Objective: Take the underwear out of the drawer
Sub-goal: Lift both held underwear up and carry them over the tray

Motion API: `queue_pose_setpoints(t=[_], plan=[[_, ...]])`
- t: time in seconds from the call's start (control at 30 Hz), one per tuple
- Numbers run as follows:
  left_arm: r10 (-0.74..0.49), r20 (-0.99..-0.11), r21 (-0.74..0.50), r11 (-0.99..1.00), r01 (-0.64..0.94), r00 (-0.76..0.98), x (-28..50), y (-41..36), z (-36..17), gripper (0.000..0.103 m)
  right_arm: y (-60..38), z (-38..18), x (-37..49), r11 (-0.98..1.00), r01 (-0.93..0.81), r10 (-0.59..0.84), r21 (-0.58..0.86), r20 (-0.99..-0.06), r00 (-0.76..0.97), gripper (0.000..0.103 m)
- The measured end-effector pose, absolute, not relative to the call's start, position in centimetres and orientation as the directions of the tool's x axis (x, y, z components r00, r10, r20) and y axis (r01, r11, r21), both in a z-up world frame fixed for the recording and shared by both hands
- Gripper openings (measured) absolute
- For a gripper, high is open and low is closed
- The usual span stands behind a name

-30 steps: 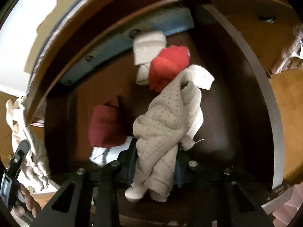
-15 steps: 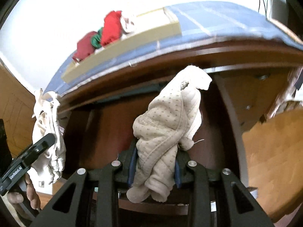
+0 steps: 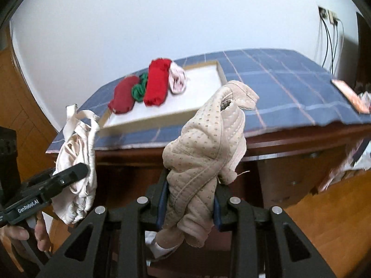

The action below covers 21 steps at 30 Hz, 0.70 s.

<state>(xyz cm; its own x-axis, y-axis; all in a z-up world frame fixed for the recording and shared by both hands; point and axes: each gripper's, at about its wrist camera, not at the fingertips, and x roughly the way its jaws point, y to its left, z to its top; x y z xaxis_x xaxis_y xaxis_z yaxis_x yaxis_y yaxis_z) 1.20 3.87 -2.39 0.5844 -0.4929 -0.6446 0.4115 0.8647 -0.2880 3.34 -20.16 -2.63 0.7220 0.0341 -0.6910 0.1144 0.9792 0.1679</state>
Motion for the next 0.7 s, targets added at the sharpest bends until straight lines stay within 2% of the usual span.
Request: queue_pose_setpoints(t=[0.17,0.47,0.7], plan=[[-0.506,-0.615,-0.285,0.858,0.428,0.605,2.7,2.9,-0.5,0.044,-20.4,-0.3,4.9,0.984,0.079,0.048,0.161,-0.662,0.748,0.033],[-0.530,-0.573,-0.302,0.846,0.440,0.625,7.0,1.0,1.4,0.044,-21.4,3.7,8.9,0.985,-0.039,0.127,0.171,-0.540,0.832,0.033],[-0.552,-0.555,-0.347,0.833,0.431,0.622,11.7,-0.9,2.3,0.044,-22.8,4.7,14.4,0.997,-0.023,0.061,0.073,-0.559,0.827,0.033]])
